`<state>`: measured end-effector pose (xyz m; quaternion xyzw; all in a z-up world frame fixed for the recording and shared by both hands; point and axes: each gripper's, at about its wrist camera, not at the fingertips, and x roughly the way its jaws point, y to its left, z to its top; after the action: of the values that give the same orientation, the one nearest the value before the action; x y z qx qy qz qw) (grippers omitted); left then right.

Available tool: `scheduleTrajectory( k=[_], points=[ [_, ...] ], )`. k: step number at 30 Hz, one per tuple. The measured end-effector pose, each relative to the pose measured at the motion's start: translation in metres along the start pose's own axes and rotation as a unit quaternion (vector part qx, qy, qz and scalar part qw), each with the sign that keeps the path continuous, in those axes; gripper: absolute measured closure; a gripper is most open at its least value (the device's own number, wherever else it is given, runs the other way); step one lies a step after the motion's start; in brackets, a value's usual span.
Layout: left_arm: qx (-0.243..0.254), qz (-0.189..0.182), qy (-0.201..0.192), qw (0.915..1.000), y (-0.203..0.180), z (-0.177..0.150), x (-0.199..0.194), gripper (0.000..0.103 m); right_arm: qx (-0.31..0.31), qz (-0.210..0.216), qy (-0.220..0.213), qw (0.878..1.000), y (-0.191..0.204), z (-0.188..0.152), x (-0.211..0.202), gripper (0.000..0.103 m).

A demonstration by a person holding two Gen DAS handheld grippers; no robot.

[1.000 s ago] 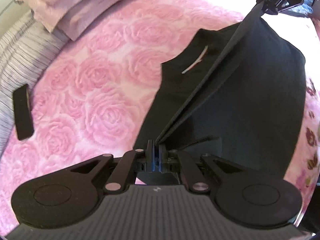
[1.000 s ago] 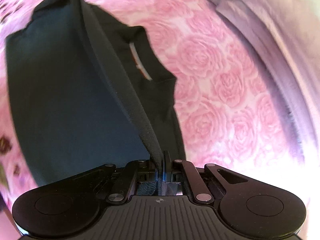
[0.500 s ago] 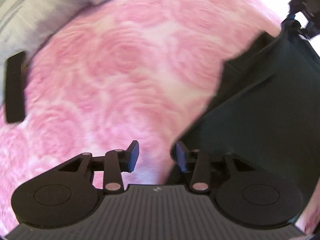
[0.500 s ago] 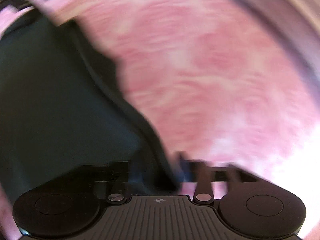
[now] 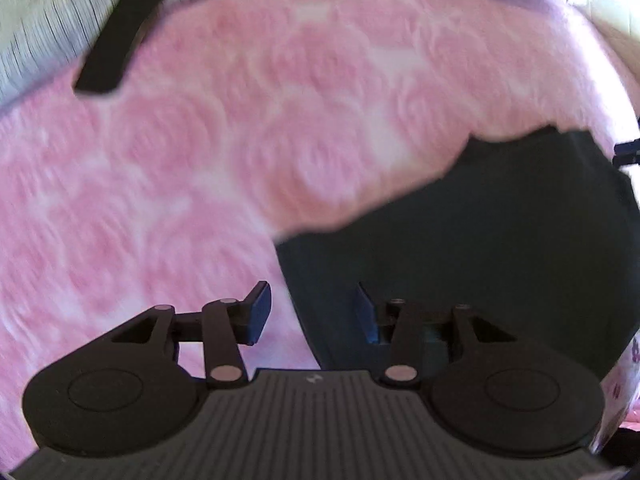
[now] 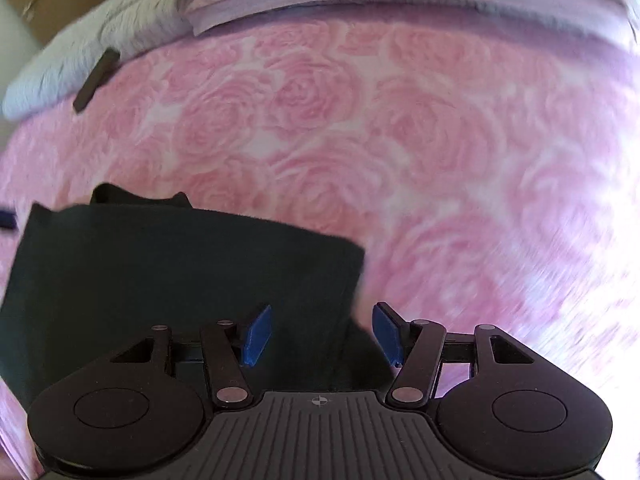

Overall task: Fold clothes
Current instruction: 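Grasp the folded edge with both grippers and fold it over again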

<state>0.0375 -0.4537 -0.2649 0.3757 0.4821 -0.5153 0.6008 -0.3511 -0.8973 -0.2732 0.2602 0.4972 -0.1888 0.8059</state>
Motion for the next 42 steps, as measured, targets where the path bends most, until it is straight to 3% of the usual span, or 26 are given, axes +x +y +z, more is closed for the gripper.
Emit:
scheduleTrajectory(
  k=[5, 6, 7, 8, 9, 10, 13, 17, 21, 24, 26, 28, 31, 34, 36, 38, 40, 42],
  points=[
    [-0.054, -0.011, -0.012, 0.9984, 0.012, 0.000, 0.024, 0.065, 0.079, 0.028, -0.025, 0.996, -0.017, -0.002, 0.014, 0.044],
    [-0.060, -0.015, -0.017, 0.9980, 0.015, 0.001, 0.025, 0.069, 0.101, 0.039, -0.033, 0.994, -0.024, -0.002, 0.017, 0.044],
    [-0.064, -0.018, -0.021, 0.9976, 0.017, 0.002, 0.024, 0.085, 0.127, 0.057, -0.040, 0.989, -0.029, -0.002, 0.019, 0.044],
    [-0.068, -0.021, -0.026, 0.9971, 0.019, 0.003, 0.024, 0.094, 0.149, 0.076, -0.044, 0.985, -0.034, -0.003, 0.020, 0.045],
    [-0.069, -0.026, -0.029, 0.9968, 0.021, 0.005, 0.022, 0.098, 0.170, 0.095, -0.049, 0.980, -0.038, -0.003, 0.021, 0.069],
    [-0.061, -0.028, -0.036, 0.9971, 0.019, 0.006, 0.015, 0.100, 0.175, 0.092, -0.047, 0.979, -0.039, -0.001, 0.018, 0.101],
    [-0.025, -0.031, -0.070, 0.9968, 0.010, 0.013, -0.013, 0.100, 0.164, 0.059, -0.058, 0.983, -0.037, 0.003, -0.005, 0.100],
    [-0.022, -0.037, -0.106, 0.9934, 0.011, 0.025, -0.025, 0.100, 0.129, 0.012, -0.095, 0.987, -0.035, 0.001, -0.042, 0.100],
    [-0.022, -0.031, -0.068, 0.9970, 0.014, 0.033, 0.018, 0.099, 0.124, -0.015, -0.087, 0.988, -0.037, -0.005, -0.022, 0.100],
    [-0.033, -0.008, -0.034, 0.9988, 0.017, 0.033, 0.041, 0.090, 0.135, -0.025, -0.065, 0.988, -0.037, -0.009, 0.004, 0.100],
    [-0.035, 0.013, -0.038, 0.9986, 0.016, 0.029, 0.035, 0.085, 0.132, -0.044, -0.069, 0.988, -0.032, -0.011, 0.003, 0.094],
    [-0.040, 0.030, -0.048, 0.9976, 0.015, 0.021, 0.018, 0.085, 0.108, -0.068, -0.085, 0.988, -0.018, -0.014, -0.011, 0.081],
    [-0.036, 0.028, -0.054, 0.9975, 0.005, -0.001, -0.013, 0.085, 0.081, -0.057, -0.097, 0.990, 0.006, -0.027, -0.038, 0.079],
    [0.002, -0.016, -0.050, 0.9986, -0.024, -0.029, -0.034, 0.084, 0.068, -0.020, -0.100, 0.992, 0.033, -0.052, -0.059, 0.079],
    [0.043, -0.036, -0.032, 0.9979, -0.047, -0.051, -0.031, 0.083, 0.054, 0.012, -0.074, 0.996, 0.051, -0.075, -0.060, 0.079],
    [0.079, -0.033, -0.004, 0.9963, -0.065, -0.072, -0.020, 0.083, 0.041, 0.026, -0.043, 0.998, 0.064, -0.103, -0.054, 0.079],
    [0.105, -0.013, 0.014, 0.9943, -0.074, -0.091, -0.006, 0.083, 0.053, 0.027, -0.009, 0.998, 0.064, -0.130, -0.044, 0.079],
    [0.109, -0.006, 0.008, 0.9940, -0.074, -0.100, -0.003, 0.081, 0.068, 0.013, 0.013, 0.998, 0.057, -0.152, -0.039, 0.079]
  ],
)
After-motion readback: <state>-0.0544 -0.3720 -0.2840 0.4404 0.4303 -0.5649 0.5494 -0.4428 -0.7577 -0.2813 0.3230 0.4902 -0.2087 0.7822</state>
